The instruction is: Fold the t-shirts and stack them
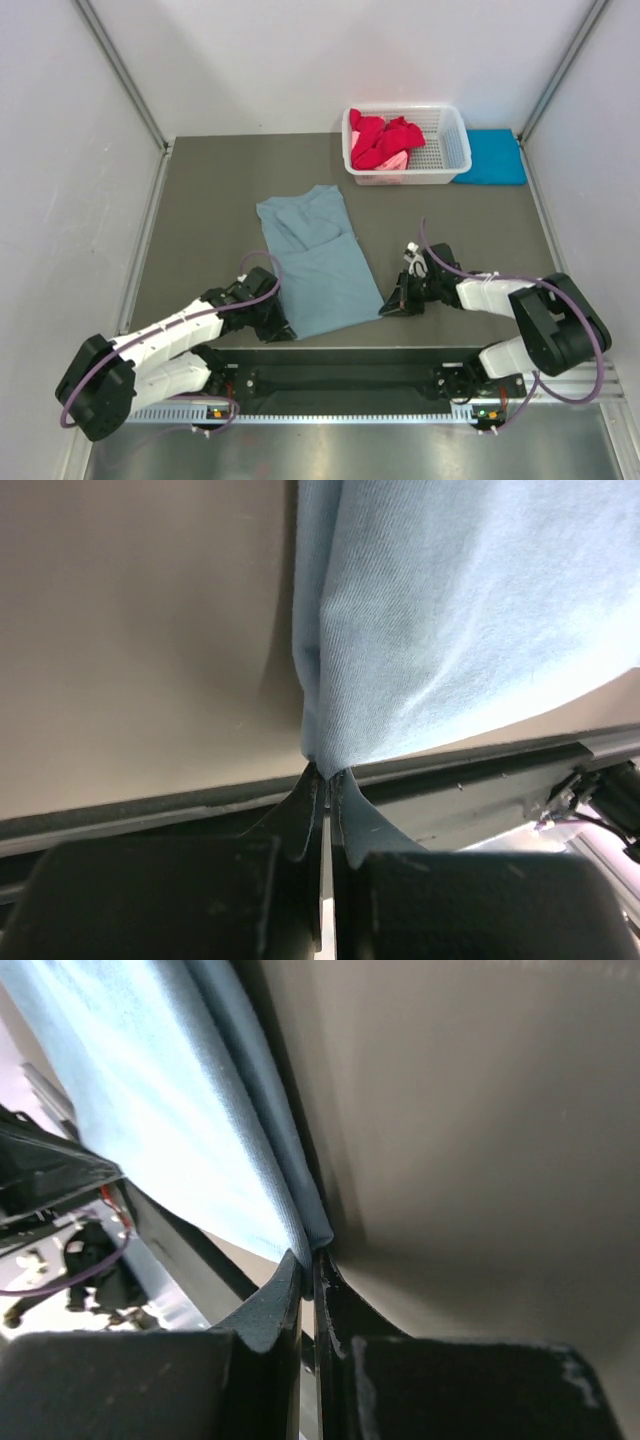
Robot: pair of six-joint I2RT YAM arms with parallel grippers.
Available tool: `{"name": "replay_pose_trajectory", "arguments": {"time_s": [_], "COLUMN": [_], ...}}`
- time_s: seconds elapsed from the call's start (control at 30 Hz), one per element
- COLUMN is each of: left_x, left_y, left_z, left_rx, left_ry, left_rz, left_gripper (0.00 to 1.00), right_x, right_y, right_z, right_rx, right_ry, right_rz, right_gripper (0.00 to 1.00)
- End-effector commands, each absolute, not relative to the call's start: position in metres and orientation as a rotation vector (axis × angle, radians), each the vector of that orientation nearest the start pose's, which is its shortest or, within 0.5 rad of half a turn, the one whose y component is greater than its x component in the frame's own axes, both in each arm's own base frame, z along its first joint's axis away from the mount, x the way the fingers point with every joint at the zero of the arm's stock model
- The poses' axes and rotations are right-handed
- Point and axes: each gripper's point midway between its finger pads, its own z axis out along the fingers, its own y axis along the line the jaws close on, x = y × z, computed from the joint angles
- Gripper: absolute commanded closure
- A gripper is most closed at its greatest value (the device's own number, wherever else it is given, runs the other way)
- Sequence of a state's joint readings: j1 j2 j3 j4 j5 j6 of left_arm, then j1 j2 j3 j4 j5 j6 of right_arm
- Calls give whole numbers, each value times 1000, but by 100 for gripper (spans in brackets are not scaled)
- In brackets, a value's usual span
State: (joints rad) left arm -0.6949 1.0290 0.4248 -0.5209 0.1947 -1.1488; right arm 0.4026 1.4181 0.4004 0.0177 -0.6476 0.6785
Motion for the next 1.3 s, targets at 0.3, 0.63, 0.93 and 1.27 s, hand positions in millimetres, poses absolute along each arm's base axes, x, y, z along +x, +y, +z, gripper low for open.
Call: {"name": "replay_pose_trajectory", "arguments": {"time_s": [0.3, 0.63, 0.93, 1.27], "left_x": [101, 181, 323, 422], "left_y": [-186, -169, -149, -132], "left_z": [58, 124, 155, 139], "left_rx": [-581, -609, -530, -564], "left_ry": [2859, 2720, 2669, 2631], "left_rz": [-786, -664, -678, -714], "left_gripper": [100, 100, 100, 100], "right_x": [131, 216, 331, 430], "right_y": [225, 245, 280, 317], "right_z": [42, 130, 166, 153], "right_rx": [-96, -141, -202, -259], "right_ry": [2755, 2624, 2558, 2521], "right_rz": [1132, 1072, 1072, 1076], "right_gripper": [100, 100, 100, 100]}}
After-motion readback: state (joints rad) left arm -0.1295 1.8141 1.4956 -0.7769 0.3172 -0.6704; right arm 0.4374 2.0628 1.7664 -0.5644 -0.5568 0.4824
